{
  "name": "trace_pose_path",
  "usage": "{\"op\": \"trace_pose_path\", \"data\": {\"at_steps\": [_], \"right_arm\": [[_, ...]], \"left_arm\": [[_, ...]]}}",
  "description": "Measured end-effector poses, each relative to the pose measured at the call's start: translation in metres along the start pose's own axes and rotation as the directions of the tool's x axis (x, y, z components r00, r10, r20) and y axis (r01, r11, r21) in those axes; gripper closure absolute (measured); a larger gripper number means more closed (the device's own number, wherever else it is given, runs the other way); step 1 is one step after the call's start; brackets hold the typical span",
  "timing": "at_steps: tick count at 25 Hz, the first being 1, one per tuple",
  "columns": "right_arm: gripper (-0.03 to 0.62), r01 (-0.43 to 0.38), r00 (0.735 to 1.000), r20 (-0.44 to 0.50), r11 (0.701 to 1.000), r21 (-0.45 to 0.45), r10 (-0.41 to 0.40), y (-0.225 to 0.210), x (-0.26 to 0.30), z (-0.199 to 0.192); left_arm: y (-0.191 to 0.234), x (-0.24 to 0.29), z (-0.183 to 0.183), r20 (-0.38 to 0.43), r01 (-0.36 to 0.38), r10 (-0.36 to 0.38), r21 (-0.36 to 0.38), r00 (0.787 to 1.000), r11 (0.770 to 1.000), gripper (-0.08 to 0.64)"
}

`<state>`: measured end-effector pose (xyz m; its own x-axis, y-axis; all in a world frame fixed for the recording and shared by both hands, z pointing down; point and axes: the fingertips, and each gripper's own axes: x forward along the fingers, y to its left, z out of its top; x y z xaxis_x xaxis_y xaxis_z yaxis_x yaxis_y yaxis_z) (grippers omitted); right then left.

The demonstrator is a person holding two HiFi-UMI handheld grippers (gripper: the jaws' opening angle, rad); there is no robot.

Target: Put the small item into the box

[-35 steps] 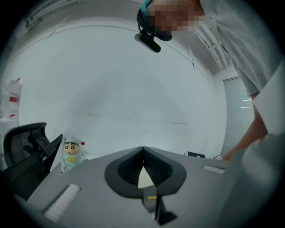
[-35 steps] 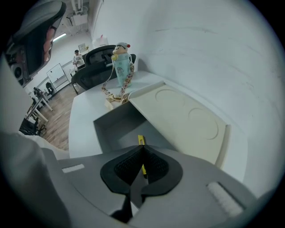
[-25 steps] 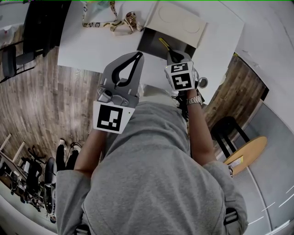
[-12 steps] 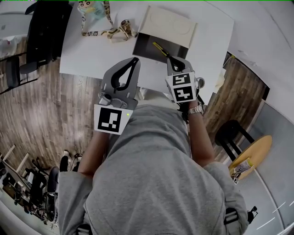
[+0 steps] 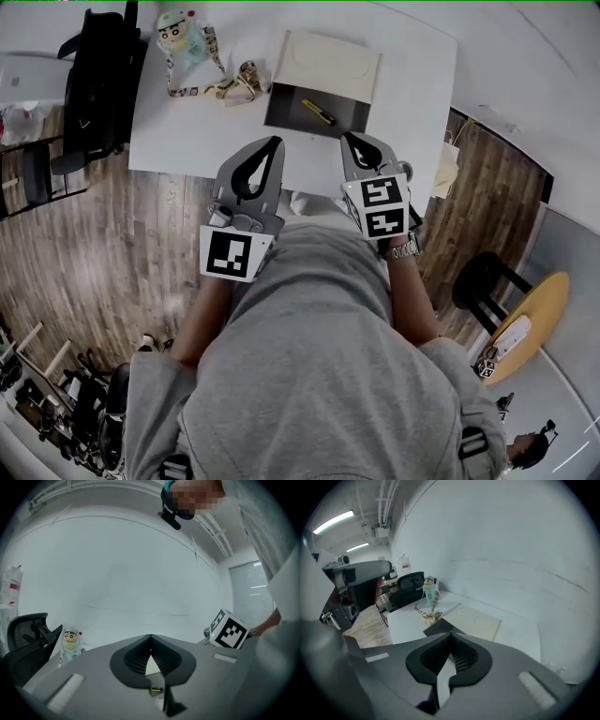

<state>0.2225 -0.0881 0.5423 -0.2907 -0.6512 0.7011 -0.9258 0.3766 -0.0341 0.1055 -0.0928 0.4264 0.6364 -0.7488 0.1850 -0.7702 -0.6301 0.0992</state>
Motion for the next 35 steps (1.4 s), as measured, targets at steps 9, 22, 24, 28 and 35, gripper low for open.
{"op": "trace_pose_path", "data": {"at_steps": [9, 22, 24, 28, 35], "right_arm": [[0.577, 0.002, 0.979, 0.205, 0.998, 0.069, -0.016, -0.006, -0.062, 0.042], [0.577, -0.023, 0.916, 0.4, 0.997, 0.077, -0.01, -0.008, -0.126, 0.077], [0.577, -0.03, 0.9, 0.436, 0.997, 0.074, -0.005, -0.007, -0.136, 0.086], [0.577, -0.038, 0.867, 0.498, 0.998, 0.06, 0.003, -0.006, -0.154, 0.106], [0.577, -0.047, 0.826, 0.563, 0.998, 0.049, 0.011, -0.004, -0.172, 0.128]], "left_arm": [[-0.023, -0.008, 0.02, 0.052, 0.012, -0.014, 0.043, 0.999, 0.999, 0.557], [-0.023, -0.025, 0.048, 0.179, -0.062, 0.046, 0.081, 0.983, 0.995, 0.557], [-0.023, -0.026, 0.057, 0.202, -0.07, 0.052, 0.086, 0.978, 0.994, 0.557], [-0.025, -0.026, 0.079, 0.241, -0.077, 0.053, 0.091, 0.969, 0.993, 0.557], [-0.025, -0.026, 0.108, 0.292, -0.084, 0.048, 0.11, 0.955, 0.99, 0.557]]}}
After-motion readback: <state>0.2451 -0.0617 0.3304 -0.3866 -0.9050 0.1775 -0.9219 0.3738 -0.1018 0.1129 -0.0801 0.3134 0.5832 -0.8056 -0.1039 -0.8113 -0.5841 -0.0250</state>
